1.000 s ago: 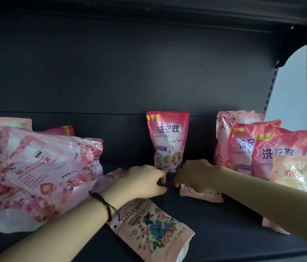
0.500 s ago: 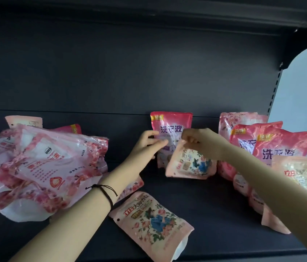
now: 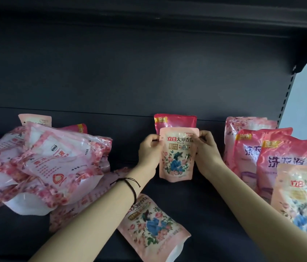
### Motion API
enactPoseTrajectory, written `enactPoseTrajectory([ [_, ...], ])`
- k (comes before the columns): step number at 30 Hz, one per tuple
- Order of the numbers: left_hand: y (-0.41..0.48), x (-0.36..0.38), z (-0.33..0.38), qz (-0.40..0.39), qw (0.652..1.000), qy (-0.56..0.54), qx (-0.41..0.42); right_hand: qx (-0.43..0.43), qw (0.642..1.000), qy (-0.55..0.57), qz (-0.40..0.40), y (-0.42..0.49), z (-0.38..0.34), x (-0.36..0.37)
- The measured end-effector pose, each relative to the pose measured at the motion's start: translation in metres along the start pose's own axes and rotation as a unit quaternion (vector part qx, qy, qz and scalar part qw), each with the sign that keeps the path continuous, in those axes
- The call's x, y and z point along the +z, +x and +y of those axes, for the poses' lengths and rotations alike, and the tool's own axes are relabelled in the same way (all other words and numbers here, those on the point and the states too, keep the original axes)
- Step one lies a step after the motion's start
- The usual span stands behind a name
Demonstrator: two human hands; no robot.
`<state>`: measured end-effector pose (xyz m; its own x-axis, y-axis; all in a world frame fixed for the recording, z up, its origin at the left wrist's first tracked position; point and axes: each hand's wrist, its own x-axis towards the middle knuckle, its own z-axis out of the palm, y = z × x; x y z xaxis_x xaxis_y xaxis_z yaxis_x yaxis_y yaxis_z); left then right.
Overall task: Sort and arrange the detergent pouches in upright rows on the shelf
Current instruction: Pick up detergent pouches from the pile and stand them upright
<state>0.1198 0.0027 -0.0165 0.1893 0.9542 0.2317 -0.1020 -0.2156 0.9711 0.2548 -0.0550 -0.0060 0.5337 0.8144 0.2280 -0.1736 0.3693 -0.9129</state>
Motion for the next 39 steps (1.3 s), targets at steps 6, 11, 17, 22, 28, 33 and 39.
enactPoseTrajectory([
  [6,0.005,0.000,-0.013,-0.026,0.998,0.050,-0.013,0.033,0.998,-0.047,0.023,0.002,0.009,-0.007],
  [11,0.014,-0.025,0.005,-0.080,0.974,0.194,0.083,-0.131,0.942,-0.305,0.058,0.009,-0.019,-0.009],
  [17,0.008,-0.099,0.051,-0.153,0.825,0.496,0.225,-0.393,0.728,-0.550,-0.110,0.001,-0.058,0.025],
  [22,0.003,-0.157,0.066,-0.159,0.621,0.701,0.312,-0.424,0.578,-0.648,-0.258,-0.010,-0.050,0.082],
  [28,0.014,-0.241,0.074,-0.098,0.590,0.728,0.335,-0.403,0.522,-0.679,-0.322,-0.012,-0.016,0.153],
  [33,0.017,-0.316,0.069,-0.055,0.558,0.765,0.317,-0.402,0.510,-0.672,-0.356,-0.015,0.016,0.216],
  [39,0.020,-0.371,0.048,-0.009,0.540,0.796,0.272,-0.427,0.486,-0.667,-0.370,-0.024,0.041,0.287],
])
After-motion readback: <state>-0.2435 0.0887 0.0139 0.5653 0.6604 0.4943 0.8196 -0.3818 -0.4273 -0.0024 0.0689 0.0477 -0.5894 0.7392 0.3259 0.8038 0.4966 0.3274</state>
